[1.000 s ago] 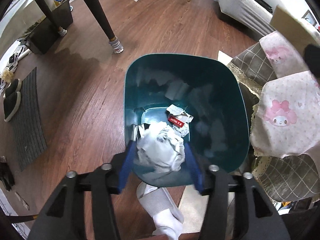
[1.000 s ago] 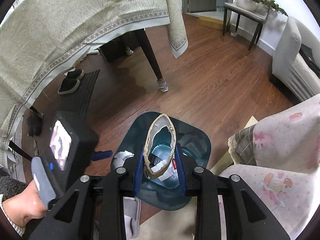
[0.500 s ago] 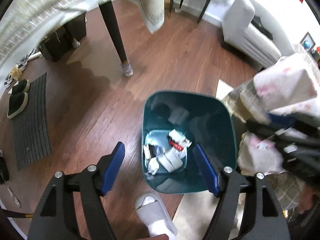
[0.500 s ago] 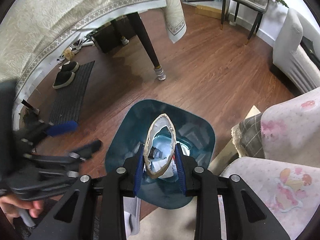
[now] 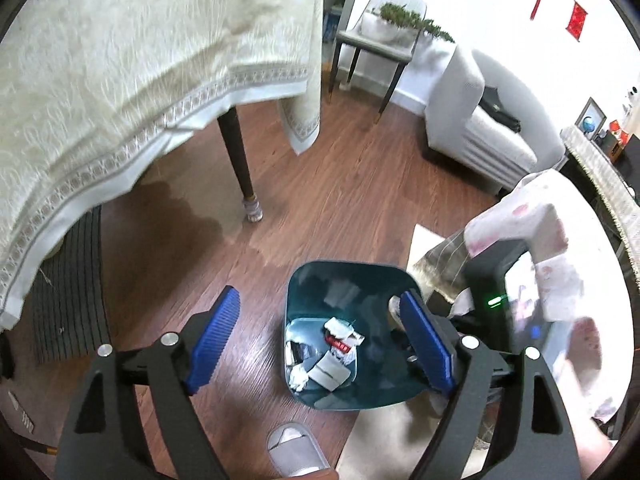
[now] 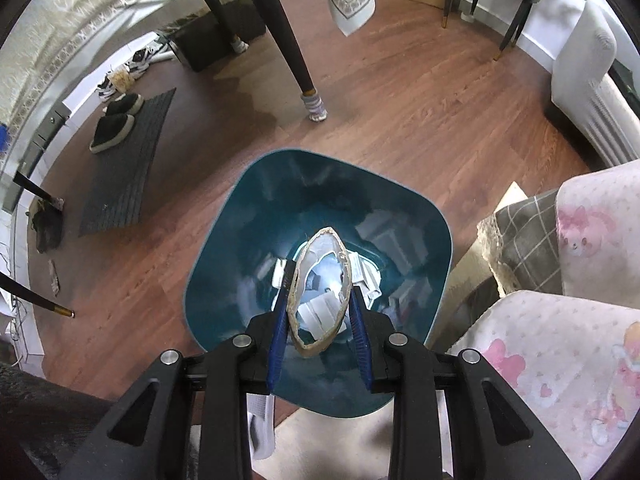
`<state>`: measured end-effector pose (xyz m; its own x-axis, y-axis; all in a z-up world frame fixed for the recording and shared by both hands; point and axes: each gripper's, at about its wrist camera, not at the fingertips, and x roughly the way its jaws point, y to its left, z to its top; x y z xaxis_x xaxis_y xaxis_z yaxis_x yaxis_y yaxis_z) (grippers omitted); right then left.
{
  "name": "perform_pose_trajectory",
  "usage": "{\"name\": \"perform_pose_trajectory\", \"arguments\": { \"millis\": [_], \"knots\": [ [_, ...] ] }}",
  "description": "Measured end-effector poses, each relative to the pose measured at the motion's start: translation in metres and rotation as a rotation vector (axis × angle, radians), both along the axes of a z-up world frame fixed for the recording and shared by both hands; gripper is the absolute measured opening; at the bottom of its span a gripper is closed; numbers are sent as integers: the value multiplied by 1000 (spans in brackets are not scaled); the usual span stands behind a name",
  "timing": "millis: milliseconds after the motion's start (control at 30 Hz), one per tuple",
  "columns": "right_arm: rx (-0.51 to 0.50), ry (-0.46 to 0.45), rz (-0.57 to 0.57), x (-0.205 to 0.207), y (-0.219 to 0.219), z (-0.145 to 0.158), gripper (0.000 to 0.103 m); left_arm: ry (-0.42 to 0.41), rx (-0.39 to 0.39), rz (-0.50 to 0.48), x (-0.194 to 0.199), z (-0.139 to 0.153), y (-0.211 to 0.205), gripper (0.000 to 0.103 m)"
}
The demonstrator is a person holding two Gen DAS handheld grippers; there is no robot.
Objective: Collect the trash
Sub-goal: 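Open the right tool over the teal bin to drop the cardboard core, then move both open tools back over the table toward the blue packet and white lid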
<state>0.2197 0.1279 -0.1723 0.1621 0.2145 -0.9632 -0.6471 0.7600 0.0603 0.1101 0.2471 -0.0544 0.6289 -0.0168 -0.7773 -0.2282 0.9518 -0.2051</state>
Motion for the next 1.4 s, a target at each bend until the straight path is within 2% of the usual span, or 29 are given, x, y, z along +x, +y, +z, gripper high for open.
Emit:
{"name": "perform_pose_trajectory", "arguments": {
  "millis": [267,567,600,667,767,1033,1400],
  "knots": [
    [-45,30,-12,2,-7,-24,30,-82,3,-30,-5,30,-9,86],
    [-79,48,-2,1,-7,-35,32,-138,27,-60,-10,56,-21,90],
    [-91,46,4,0,-6,-36,35,-140,31,-61,-10,57,-21,90],
    [-110,45,9,-1,-6,-39,50,-146,38,-61,-11,60,-22,90],
    [-116,49,14,-3,-9,-40,51,-159,45,-59,-12,65,-23,92],
    [-42,22,17,-5,-20,-10,51,-200,26,-46,-11,81,-25,92],
    [87,-84,32,-14,-42,68,51,-253,8,-62,-2,99,-46,93]
  ]
}}
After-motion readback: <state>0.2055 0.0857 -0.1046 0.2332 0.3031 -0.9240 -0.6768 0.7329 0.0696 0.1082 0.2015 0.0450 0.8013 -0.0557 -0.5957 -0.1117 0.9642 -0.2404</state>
